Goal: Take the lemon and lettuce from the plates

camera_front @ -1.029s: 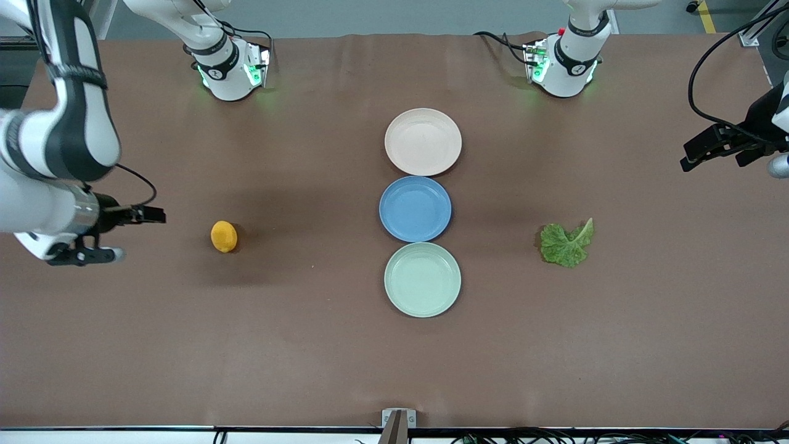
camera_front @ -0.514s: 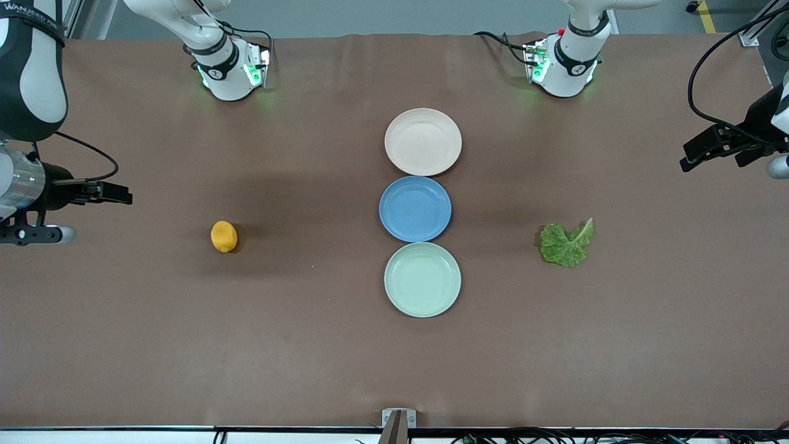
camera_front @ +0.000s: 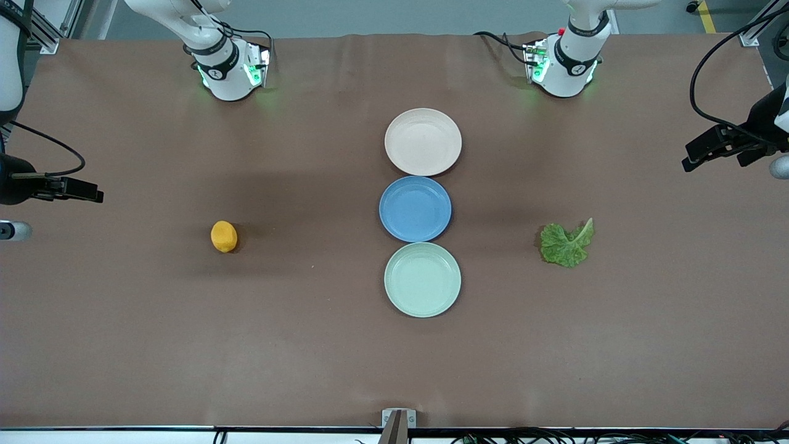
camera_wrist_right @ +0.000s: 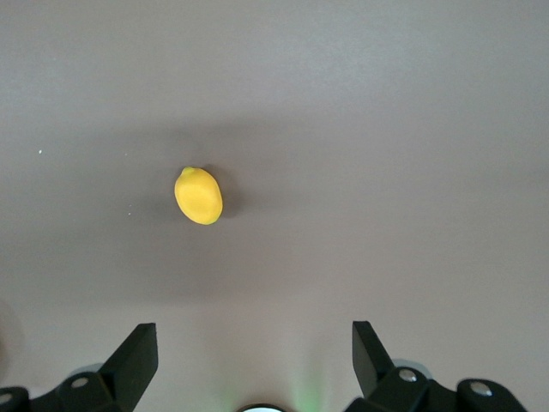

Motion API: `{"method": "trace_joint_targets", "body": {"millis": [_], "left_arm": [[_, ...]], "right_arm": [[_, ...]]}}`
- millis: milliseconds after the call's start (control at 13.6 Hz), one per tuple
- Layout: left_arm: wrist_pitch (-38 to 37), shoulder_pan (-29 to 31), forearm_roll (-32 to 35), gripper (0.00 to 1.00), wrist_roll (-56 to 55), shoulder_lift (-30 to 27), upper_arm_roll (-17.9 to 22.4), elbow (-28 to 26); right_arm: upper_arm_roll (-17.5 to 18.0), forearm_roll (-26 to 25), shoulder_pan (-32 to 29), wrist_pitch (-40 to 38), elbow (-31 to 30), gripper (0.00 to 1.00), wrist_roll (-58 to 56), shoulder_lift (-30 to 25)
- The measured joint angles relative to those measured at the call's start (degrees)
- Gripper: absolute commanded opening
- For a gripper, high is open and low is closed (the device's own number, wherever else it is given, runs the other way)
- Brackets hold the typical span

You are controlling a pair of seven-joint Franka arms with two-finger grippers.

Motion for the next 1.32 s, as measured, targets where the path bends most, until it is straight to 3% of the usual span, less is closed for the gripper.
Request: {"method": "trace_joint_targets", "body": {"millis": [367, 955, 1322], "left_arm": [[-0.03, 0.00, 0.00, 1.00, 0.00, 0.07, 0.00, 0.00], [-0.06, 0.00, 0.00, 1.00, 0.00, 0.11, 0.00, 0.05], [-0.07, 0.01, 0.00, 1.00, 0.00, 0.11, 0.00, 0.06]], "right_arm": [[0.33, -0.01, 0.52, -0.14, -2.23, 1.00, 0.01, -3.93], [0.30, -0.01, 0.46, 4.67, -14.91, 1.00, 0.01, -16.04], [0.89, -0.02, -0.09, 5.34, -16.80, 1.00, 0.01, -19.56]]}}
